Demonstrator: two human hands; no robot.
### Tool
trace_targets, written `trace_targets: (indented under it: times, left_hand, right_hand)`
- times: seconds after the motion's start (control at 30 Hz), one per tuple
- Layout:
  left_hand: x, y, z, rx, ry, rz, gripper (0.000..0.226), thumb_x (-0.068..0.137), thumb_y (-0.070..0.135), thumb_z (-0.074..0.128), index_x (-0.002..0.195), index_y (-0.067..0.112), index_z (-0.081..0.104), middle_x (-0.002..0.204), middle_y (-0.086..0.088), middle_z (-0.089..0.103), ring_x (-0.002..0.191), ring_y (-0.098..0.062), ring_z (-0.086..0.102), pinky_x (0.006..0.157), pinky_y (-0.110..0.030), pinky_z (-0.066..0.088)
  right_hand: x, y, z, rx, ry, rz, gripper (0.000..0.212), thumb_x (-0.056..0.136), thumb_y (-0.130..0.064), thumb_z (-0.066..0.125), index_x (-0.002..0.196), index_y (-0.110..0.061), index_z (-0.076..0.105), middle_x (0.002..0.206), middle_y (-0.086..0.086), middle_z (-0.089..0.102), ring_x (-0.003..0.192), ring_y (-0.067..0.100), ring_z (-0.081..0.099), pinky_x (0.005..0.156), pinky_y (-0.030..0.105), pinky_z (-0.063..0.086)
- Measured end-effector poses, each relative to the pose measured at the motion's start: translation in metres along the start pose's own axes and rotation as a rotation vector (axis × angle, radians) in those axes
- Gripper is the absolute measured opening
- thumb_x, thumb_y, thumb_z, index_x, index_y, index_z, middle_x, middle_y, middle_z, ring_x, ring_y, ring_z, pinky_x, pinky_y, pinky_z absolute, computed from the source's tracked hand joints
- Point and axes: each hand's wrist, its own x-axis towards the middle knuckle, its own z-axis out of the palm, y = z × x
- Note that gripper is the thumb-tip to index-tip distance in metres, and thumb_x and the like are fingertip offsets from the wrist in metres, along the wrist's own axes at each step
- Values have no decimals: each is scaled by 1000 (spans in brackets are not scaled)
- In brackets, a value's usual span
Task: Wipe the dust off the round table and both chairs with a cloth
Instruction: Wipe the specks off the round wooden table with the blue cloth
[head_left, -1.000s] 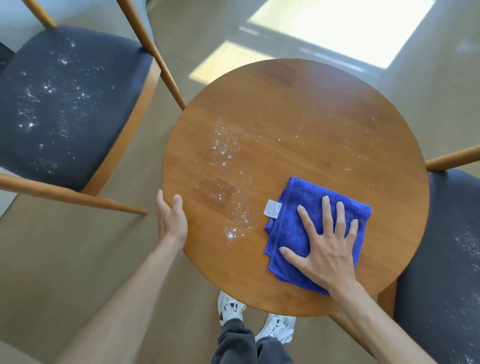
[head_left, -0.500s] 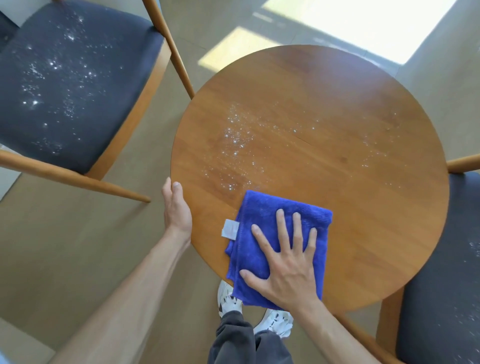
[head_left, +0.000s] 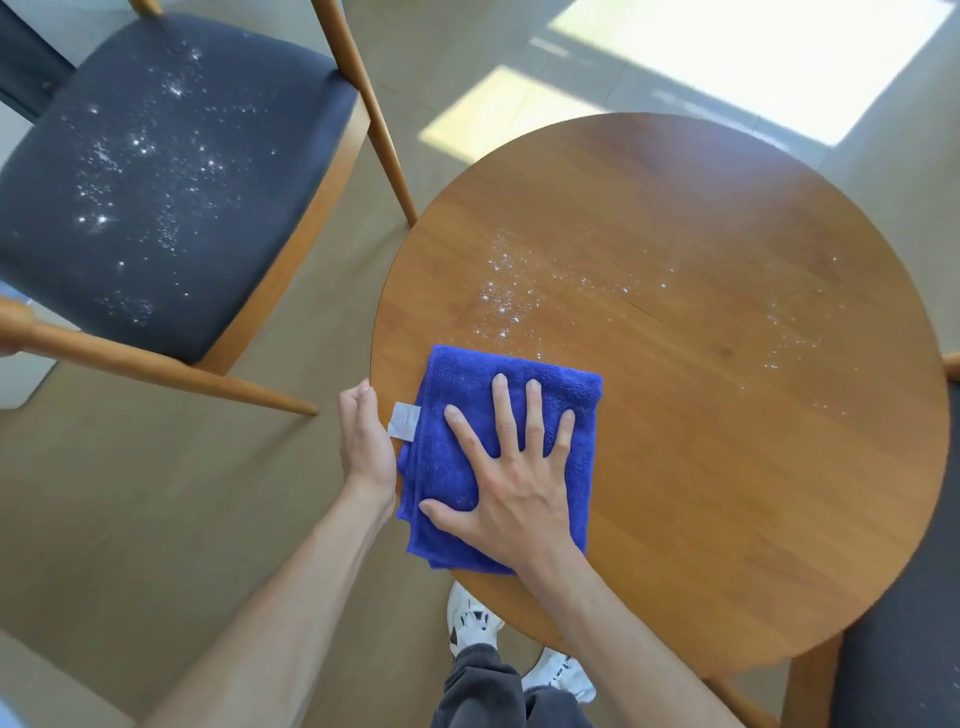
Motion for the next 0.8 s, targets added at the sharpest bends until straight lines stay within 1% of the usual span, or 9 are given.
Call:
trace_targets:
  times: [0.1, 0.17, 0.23, 0.37, 0.47, 0.53, 0.6, 0.67, 0.8]
  left_hand:
    - [4, 5, 0, -29, 9, -23, 25, 82, 51, 39, 86, 29, 51, 98, 0, 58, 101, -23, 57, 101, -51, 42]
    - [6, 9, 1, -22, 21, -42, 29, 81, 53, 38, 82, 26, 48, 91, 0, 55, 93, -22, 54, 98, -51, 42]
    - [8, 17, 2, -2, 40, -49, 33, 81, 56, 36, 82, 25, 46, 90, 1, 54, 92, -22, 53, 96, -50, 42]
    - [13, 26, 12, 77, 26, -10, 37, 86, 57, 32, 102, 28, 48, 100, 8, 56, 103, -20, 53, 95, -42, 42]
    - [20, 35, 22, 158, 36, 52, 36, 97, 49, 30, 125, 33, 47, 112, 17, 50, 109, -10, 45, 90, -30, 32]
    - [26, 41, 30, 181, 36, 70, 42, 98, 49, 29, 132, 31, 44, 113, 18, 49, 108, -8, 42, 90, -29, 30]
    - [32, 47, 39, 178, 58, 64, 41, 97, 49, 29, 126, 28, 47, 100, 19, 52, 102, -12, 46, 87, -32, 33]
    - [38, 52, 46, 160, 118, 44, 39, 96, 50, 30, 114, 22, 50, 90, 17, 51, 96, -18, 48, 86, -37, 37]
    - [46, 58, 49, 193, 201, 39, 36, 94, 51, 31, 99, 21, 51, 85, 12, 52, 93, -22, 50, 87, -41, 39]
  right_hand:
    - [19, -5, 0, -21, -10, 10, 91, 67, -81, 48, 146, -36, 38, 161, 15, 14, 147, 43, 5, 110, 71, 6]
    - [28, -7, -2, -25, -23, 13, 92, 67, -81, 48, 146, -36, 38, 161, 14, 13, 147, 42, 4, 110, 71, 6]
    - [33, -7, -4, -29, -39, 13, 92, 67, -82, 47, 146, -36, 37, 161, 14, 12, 147, 42, 3, 111, 70, 5]
    - [42, -5, -7, -20, -48, 8, 92, 67, -82, 48, 146, -37, 36, 162, 13, 10, 148, 40, 2, 111, 69, 6]
    - [54, -1, -9, -16, -49, -7, 92, 67, -82, 47, 146, -38, 35, 162, 12, 8, 148, 40, 1, 111, 69, 7]
    - [62, 1, -10, -11, -53, -18, 91, 67, -81, 46, 147, -38, 34, 162, 11, 7, 148, 39, 0, 112, 68, 4]
    - [72, 5, -10, -5, -50, -27, 91, 67, -81, 47, 147, -39, 33, 162, 11, 6, 148, 39, -2, 112, 67, 2]
    - [83, 8, -10, 9, -42, -42, 91, 67, -80, 49, 147, -38, 35, 162, 11, 7, 148, 39, -2, 112, 67, 3]
    - [108, 15, -12, 11, -16, -83, 90, 67, -79, 50, 145, -37, 38, 161, 12, 11, 148, 40, 2, 113, 66, 3]
